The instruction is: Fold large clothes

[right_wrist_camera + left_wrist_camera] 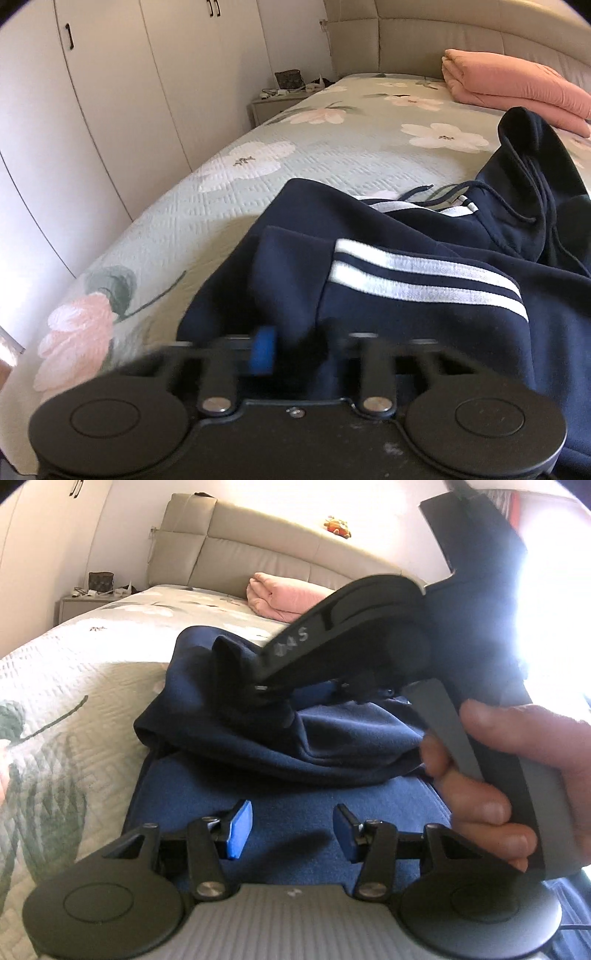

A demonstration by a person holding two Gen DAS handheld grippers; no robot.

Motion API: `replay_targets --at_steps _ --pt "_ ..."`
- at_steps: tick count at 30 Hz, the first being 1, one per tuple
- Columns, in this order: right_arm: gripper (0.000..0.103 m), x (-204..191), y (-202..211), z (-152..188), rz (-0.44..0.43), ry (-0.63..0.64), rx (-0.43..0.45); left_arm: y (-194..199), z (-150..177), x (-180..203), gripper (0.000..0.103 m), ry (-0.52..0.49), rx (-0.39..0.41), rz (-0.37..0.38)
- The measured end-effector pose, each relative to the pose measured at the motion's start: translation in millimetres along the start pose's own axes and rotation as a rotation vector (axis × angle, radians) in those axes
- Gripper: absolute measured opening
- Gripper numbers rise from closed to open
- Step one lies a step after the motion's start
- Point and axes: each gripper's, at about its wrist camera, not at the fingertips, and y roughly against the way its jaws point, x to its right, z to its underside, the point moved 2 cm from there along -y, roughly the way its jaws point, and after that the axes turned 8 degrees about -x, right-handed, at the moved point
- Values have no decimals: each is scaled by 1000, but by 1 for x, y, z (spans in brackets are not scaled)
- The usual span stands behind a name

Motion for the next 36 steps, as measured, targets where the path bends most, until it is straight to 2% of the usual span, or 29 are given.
replay_targets --at_steps 2,6,10,14,18,20,22,23,25,26,27,28,30,34,36 --pt "14 5 11 2 3 -19 44 -2 0 1 51 4 -2 2" --pt "14 31 62 5 42 -64 183 -2 -1 3 51 -2 -14 -8" --pt "14 74 133 9 169 -61 330 3 -15 10 49 -21 -42 -9" --pt "14 137 185 17 296 -121 398 29 -55 22 51 -16 68 28" --pt "14 202 204 43 424 -258 424 27 -88 50 53 -143 118 -19" --pt "14 235 202 61 435 -371 408 13 -96 60 54 -189 103 -65" --pt "14 264 183 78 398 -467 324 -7 -98 62 53 -196 52 -106" --pt "20 273 172 85 353 -503 272 -14 -96 61 53 -193 35 -117" --pt "23 276 156 95 235 -518 218 -23 -91 60 53 -184 5 -123" --pt "49 273 152 97 195 -505 211 -24 -86 57 53 -182 -2 -121" --pt "63 268 150 95 178 -488 215 -27 -82 53 53 -184 -7 -122" --pt "84 265 148 91 191 -467 221 -27 -76 50 53 -191 -15 -129" --pt "88 256 141 83 241 -428 205 -28 -69 47 53 -207 -30 -143" --pt "88 270 118 76 212 -450 99 -29 -63 43 54 -203 -47 -146" --pt "87 275 108 77 224 -463 49 -28 -63 42 54 -196 -48 -140"
